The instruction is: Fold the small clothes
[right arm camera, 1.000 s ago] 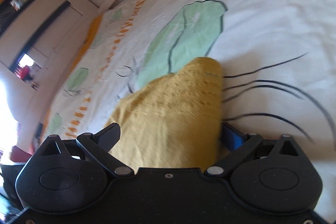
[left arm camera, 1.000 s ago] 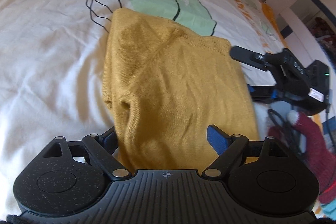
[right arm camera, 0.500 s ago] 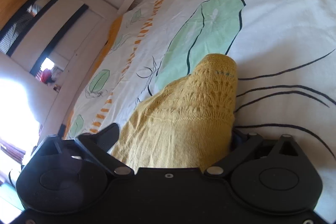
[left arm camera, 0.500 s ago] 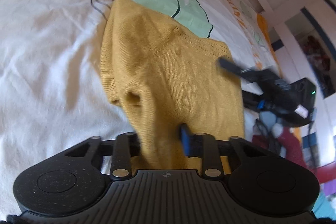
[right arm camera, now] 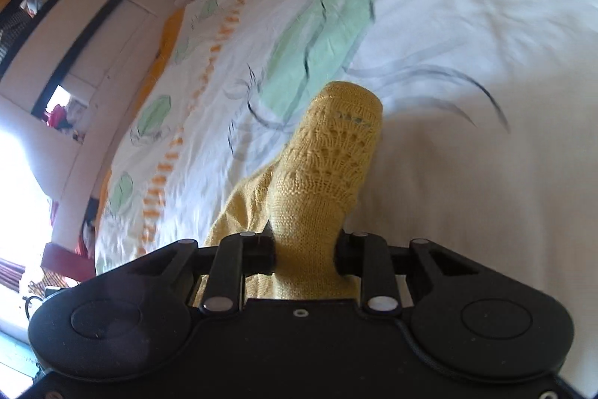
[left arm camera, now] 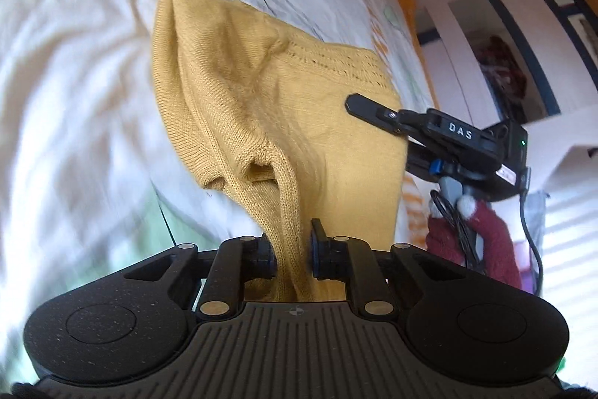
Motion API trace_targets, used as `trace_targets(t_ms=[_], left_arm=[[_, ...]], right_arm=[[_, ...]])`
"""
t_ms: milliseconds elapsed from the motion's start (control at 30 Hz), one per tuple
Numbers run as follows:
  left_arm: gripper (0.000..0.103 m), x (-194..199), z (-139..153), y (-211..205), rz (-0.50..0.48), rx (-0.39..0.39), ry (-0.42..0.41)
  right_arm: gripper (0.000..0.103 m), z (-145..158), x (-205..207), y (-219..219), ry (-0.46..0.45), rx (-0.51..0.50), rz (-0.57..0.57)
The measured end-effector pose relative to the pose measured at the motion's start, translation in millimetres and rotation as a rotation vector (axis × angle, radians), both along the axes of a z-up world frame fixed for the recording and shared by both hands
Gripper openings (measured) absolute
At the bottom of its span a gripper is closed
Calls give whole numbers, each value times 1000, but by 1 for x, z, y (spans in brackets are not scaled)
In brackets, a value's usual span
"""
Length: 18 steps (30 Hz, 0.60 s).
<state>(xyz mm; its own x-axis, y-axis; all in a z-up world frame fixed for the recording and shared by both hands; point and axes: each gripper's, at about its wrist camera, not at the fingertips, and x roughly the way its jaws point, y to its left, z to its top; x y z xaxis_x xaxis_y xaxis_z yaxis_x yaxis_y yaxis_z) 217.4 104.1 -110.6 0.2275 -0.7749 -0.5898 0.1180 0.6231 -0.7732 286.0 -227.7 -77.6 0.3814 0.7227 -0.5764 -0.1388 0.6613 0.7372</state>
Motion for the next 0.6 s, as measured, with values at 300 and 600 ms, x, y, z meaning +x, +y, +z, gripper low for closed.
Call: trace_targets(t_ms=[300,600], left_arm=[[17,-70,4,-21,19,183,-104],[35,-114,25,-12,199,458,-297]], right_arm=[[46,4,-64,-33,-82,-180,-75],[55,14,-98,-40,-262,-351,-220]])
